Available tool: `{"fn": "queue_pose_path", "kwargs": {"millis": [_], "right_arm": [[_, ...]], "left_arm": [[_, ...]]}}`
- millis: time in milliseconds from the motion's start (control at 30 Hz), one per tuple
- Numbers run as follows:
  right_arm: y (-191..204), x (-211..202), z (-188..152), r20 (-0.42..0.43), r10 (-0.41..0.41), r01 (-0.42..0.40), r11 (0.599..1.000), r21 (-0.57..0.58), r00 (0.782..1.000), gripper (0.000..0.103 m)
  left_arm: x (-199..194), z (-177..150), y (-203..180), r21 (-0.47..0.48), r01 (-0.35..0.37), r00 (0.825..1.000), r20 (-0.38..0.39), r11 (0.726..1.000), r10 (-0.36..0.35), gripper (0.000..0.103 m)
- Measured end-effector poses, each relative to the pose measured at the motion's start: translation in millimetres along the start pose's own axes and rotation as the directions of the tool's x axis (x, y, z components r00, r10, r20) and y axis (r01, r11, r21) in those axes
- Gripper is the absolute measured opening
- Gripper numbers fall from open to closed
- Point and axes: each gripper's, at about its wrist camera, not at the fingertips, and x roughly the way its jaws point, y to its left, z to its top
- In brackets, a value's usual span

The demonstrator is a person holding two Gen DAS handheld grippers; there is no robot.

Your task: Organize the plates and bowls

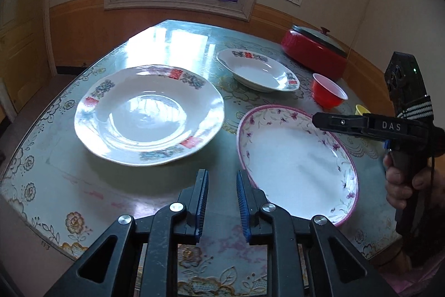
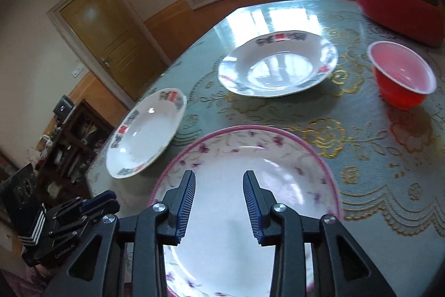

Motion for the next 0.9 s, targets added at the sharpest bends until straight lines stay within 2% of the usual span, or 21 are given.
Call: {"fn": "queue_pose_path", "kwargs": {"millis": [167,333,433,567,667,900], "right_arm": [[37.5,31.5,13.9,-0.043,0.07,-0.071,0.997,-0.035,0.997,0.04],[64.1,58.4,27.7,-0.063,0.066,-0.07,0.996,-0.063,0.996,0.042],[71.9,68.7,36.4,-0.062,0.05,-0.055,0.996,-0.076,0.997,0.042],[68.7,86.4,51.9,-0.064,-0.003,0.0,0.998,-0.058,0.998,0.042],[62.3,101.2,58.5,-0.076,-0.018,0.016,0.999,-0.03,0.997,0.042],[53.8,127.3,68.4,-0.111,-0.028,0.028,1.0,0.005,0.993,0.042]], "left_arm": [[-10.1,12.1,37.6,-0.061,-0.044,0.998,0.031,0.997,0.046,0.032],[-19.5,23.6,75.0,-0.109,-0.064,0.995,0.073,0.992,0.073,0.044],[-21.4,30.0,96.2,-0.14,-0.072,0.992,0.089,0.987,0.085,0.044],[-9.9,39.4,123.3,-0.176,-0.09,0.993,0.054,0.98,0.101,0.043],[0.7,46.3,142.4,-0.215,-0.074,0.996,0.034,0.974,0.083,0.042],[27.5,62.5,171.9,-0.242,-0.044,0.999,0.007,0.969,0.048,0.04]]}}
